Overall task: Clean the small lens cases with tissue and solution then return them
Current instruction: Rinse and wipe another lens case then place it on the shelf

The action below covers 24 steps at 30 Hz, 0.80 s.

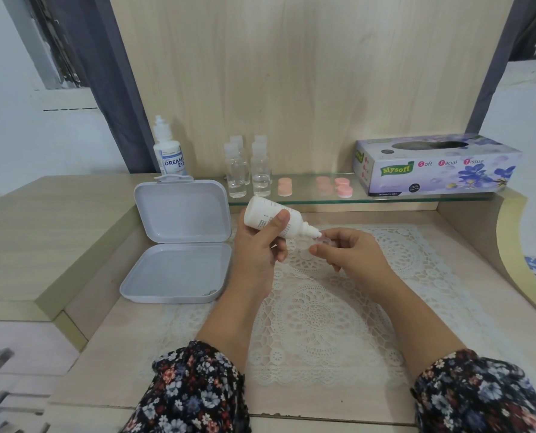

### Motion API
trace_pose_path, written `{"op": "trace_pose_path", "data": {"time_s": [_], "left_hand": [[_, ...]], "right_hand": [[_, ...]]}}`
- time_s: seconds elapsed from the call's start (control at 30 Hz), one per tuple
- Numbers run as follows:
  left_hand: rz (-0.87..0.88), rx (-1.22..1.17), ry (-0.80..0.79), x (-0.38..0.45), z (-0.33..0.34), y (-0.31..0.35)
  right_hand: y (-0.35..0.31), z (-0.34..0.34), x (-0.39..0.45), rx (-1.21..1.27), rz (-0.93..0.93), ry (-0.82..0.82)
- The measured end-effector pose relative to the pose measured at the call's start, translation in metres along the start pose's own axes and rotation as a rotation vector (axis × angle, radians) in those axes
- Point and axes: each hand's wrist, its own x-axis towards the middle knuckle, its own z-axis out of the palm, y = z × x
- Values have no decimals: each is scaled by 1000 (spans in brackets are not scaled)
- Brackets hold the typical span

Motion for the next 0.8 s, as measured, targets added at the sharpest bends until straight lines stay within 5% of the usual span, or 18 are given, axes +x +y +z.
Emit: {"op": "trace_pose_path", "data": {"time_s": [0.8], "left_hand": [[-14, 9, 14, 0, 1, 1]], "right_hand": [[2, -1, 1, 1, -12, 0]]}}
